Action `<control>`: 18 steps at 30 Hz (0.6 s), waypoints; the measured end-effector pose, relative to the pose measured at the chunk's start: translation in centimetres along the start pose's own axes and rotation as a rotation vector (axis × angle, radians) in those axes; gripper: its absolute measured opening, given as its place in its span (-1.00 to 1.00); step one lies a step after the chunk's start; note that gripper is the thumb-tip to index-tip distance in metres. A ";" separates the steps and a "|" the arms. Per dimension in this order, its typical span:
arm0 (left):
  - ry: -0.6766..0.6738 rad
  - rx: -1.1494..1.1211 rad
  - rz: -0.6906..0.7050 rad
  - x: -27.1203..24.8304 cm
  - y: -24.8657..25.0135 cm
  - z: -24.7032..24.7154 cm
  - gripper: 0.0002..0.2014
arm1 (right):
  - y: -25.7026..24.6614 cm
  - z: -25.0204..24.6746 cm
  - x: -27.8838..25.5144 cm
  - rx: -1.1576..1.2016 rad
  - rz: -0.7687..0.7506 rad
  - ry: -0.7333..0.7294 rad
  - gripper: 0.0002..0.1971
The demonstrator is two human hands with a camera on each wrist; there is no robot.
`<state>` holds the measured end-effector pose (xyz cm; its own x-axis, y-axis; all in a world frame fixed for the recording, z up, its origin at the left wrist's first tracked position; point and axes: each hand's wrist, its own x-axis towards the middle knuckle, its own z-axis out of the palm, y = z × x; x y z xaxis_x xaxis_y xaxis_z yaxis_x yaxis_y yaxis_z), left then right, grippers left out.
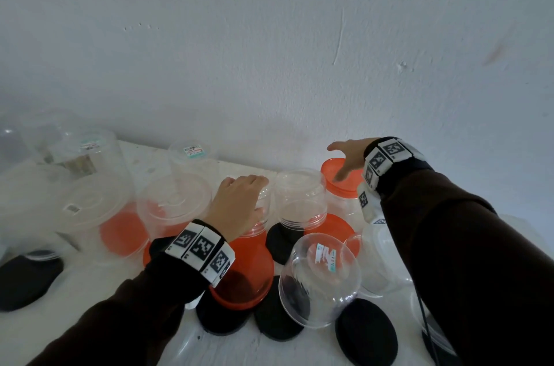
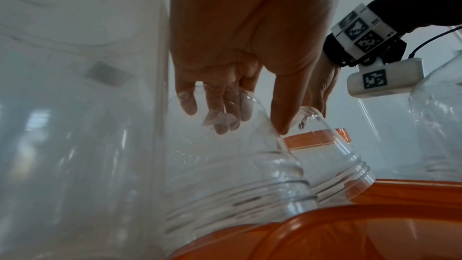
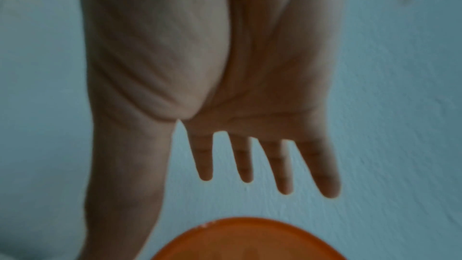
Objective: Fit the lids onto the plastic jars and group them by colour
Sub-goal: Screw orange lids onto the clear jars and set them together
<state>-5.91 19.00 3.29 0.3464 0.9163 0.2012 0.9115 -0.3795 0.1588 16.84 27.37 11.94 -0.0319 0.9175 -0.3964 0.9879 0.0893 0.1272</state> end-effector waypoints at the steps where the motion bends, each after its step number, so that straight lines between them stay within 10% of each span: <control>1: 0.002 0.001 0.001 0.0 0.0 0.0 -0.51 | -0.1 -0.3 -0.4 0.016 -0.007 0.024 -0.13; 14: 0.174 -0.246 0.206 -2.3 0.8 -1.7 -0.63 | -2.8 0.3 -14.3 0.186 -0.428 0.123 -0.38; 18: 0.014 -0.393 0.275 -4.8 0.2 -2.0 -0.69 | -3.6 5.3 -15.7 0.172 -0.518 0.060 -0.19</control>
<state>-7.83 14.32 4.27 0.5573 0.7742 0.3000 0.6327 -0.6299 0.4504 14.63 10.56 12.93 -0.5247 0.7911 -0.3144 0.8509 0.4754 -0.2236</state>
